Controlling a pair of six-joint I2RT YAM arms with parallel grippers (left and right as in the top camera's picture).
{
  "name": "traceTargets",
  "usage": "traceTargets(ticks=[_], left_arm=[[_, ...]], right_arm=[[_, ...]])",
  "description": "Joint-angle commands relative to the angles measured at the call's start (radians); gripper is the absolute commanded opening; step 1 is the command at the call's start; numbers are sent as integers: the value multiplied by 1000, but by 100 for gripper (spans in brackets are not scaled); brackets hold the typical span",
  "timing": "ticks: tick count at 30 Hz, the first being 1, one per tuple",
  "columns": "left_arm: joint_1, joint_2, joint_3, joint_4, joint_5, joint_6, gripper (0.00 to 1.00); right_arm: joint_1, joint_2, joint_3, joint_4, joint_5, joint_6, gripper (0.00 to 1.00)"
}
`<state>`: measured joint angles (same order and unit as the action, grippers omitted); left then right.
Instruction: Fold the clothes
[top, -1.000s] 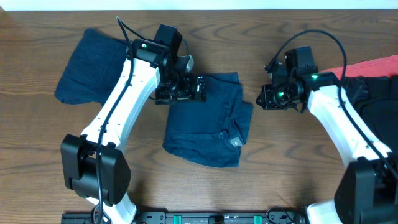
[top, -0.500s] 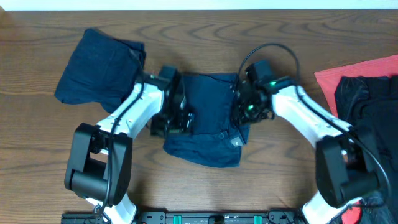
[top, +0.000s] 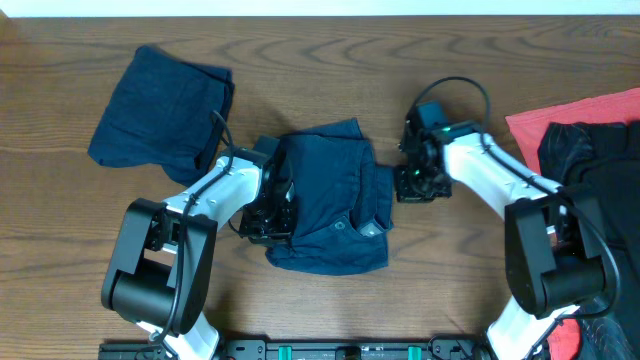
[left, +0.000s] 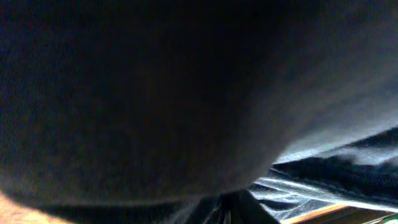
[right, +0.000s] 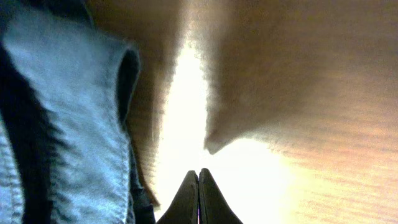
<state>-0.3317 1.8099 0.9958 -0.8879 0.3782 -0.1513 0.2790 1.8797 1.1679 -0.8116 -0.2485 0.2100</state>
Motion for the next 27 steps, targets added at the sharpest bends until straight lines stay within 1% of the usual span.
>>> traceTargets(ticks=[1, 2, 3, 4, 5, 7, 9, 16, 19, 24, 25, 26, 27], left_arm=[[2, 5, -15, 5, -11, -3, 43], [2, 5, -14, 9, 16, -3, 46], [2, 4, -13, 12, 44, -3, 52], [2, 4, -10, 14, 64, -3, 56], [2, 4, -5, 14, 84, -3, 58], [2, 4, 5, 15, 103, -3, 60], [2, 4, 16, 15, 105, -3, 63], [2, 4, 23, 10, 112, -3, 65], [2, 4, 23, 0, 112, -3, 66], [2, 4, 23, -7, 111, -3, 66], [2, 4, 23, -6, 110, -3, 67], [2, 4, 23, -6, 108, -2, 69], [2, 4, 23, -6, 107, -2, 70]], right_arm=[[-32, -61, -2, 27, -317, -213, 15], [-37, -79, -2, 38, -399, -253, 21], [-41, -97, -2, 51, -463, -274, 27], [-43, -114, -2, 72, -510, -275, 31], [-43, -127, -2, 96, -545, -275, 35], [-35, -137, -2, 129, -583, -262, 36], [-16, -132, -2, 148, -558, -223, 37], [90, -47, -5, 138, -338, -84, 33], [113, 7, -5, 119, -237, 20, 29], [114, 51, -5, 113, -264, 21, 27], [114, 51, -5, 116, -277, 18, 24], [114, 51, -5, 124, -311, -2, 17], [114, 49, -5, 139, -384, -44, 14]])
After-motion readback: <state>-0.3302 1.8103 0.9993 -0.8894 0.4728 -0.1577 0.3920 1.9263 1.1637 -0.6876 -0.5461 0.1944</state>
